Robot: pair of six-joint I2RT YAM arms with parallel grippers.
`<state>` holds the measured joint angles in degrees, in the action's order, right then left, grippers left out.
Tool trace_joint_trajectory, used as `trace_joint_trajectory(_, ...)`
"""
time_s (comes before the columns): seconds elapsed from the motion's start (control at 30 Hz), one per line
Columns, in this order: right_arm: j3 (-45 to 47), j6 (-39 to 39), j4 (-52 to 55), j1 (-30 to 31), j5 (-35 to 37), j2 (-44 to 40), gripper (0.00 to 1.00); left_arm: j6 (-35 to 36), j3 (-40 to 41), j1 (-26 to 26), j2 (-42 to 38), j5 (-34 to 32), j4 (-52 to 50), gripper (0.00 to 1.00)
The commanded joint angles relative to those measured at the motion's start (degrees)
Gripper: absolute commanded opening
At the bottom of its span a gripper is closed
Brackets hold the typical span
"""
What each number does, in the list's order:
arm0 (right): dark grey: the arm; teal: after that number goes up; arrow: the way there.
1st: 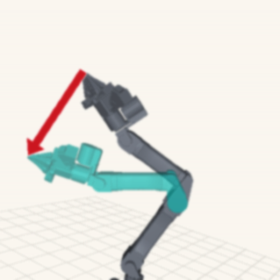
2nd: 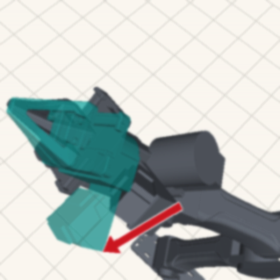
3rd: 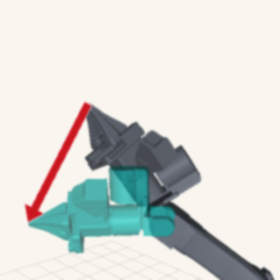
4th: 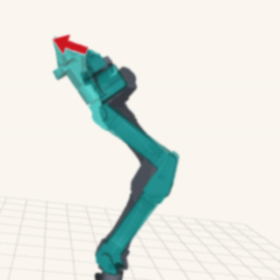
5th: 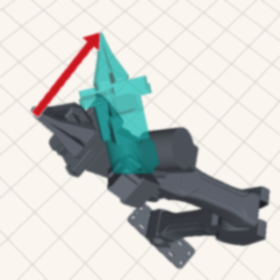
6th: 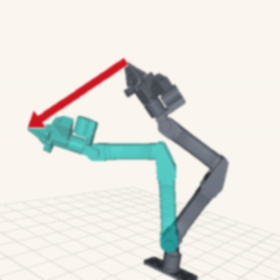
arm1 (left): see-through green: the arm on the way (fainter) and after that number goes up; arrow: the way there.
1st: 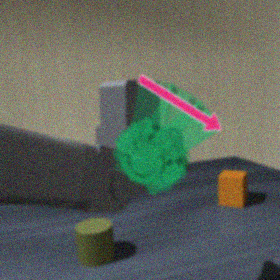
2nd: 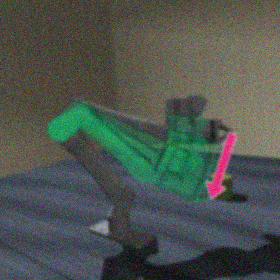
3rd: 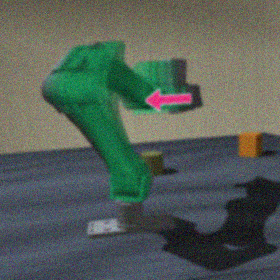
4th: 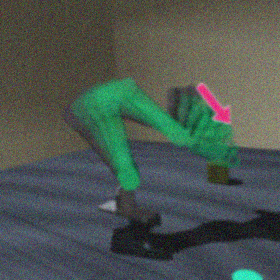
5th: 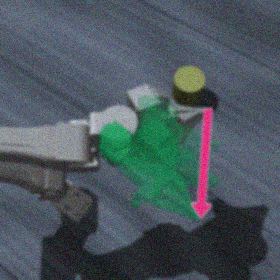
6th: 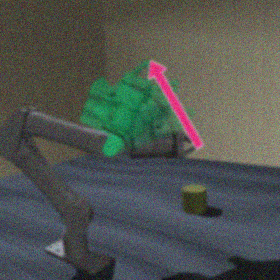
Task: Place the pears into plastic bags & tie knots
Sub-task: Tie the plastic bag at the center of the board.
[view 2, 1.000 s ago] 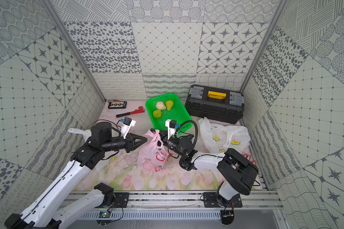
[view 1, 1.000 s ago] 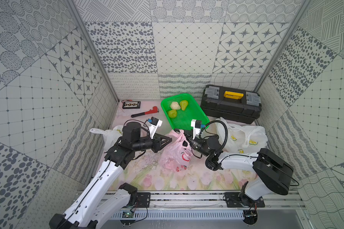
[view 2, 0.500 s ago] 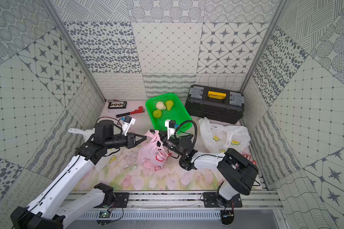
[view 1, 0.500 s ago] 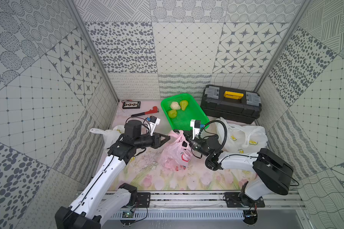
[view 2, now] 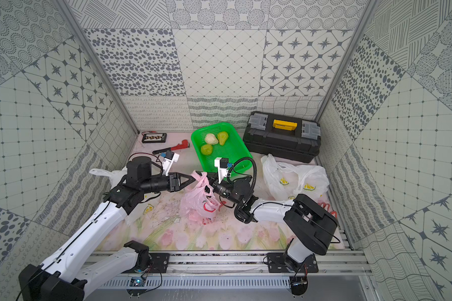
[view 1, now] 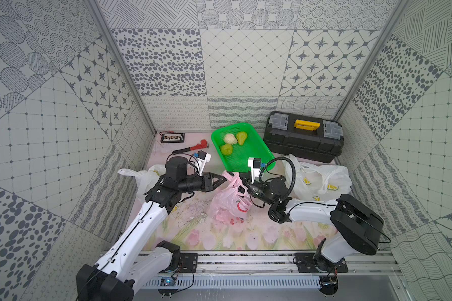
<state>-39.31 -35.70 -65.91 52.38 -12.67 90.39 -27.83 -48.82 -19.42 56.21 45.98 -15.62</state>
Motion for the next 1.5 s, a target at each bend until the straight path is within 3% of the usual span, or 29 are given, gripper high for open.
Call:
trace_joint_trajectory(0.0,-0.6,-2.0,-4.0,0.1,-0.2,1.6,0.00,2.9,-0.9,0.6,-1.5,4.7,2.7,0.42)
trace_joint_trajectory(0.2,-0.9,-2.9,-4.1,-0.1,-1.2,1.8,0.00,5.5,-0.6,0.8,-2.6,6.5,0.7,0.40)
trace_joint_trajectory(0.53,-0.8,-3.2,-3.7,-0.1,-1.2,1.4,0.00,7.6,-1.4,1.0,-1.1,5.2,-2.4,0.21)
trace_joint_trajectory(0.7,-0.9,-3.5,-4.0,-0.1,-1.7,1.5,0.00,9.1,-1.9,1.5,0.2,1.9,-5.9,0.30)
trace_joint_trajectory(0.83,-1.1,-3.6,-3.7,-0.1,-2.2,1.5,0.00,8.8,-2.6,1.6,1.5,2.2,-4.6,0.27)
trace_joint_trajectory(1.03,-0.6,-3.6,-3.2,-0.1,-1.3,1.4,0.00,8.4,-3.6,1.6,2.7,4.0,-2.5,0.18)
trace_joint_trajectory(1.2,0.2,-4.5,-2.7,-0.3,0.7,0.7,0.01,10.8,-4.2,1.6,2.2,2.4,-5.2,0.03)
trace_joint_trajectory(1.37,3.1,-5.3,3.5,-0.7,5.2,-4.3,0.28,11.9,-5.0,1.7,1.7,-1.0,-8.8,0.00)
trace_joint_trajectory(1.47,5.3,-4.5,14.1,-0.7,8.5,-10.8,0.40,11.6,-5.0,1.7,1.2,-2.0,-9.4,0.00)
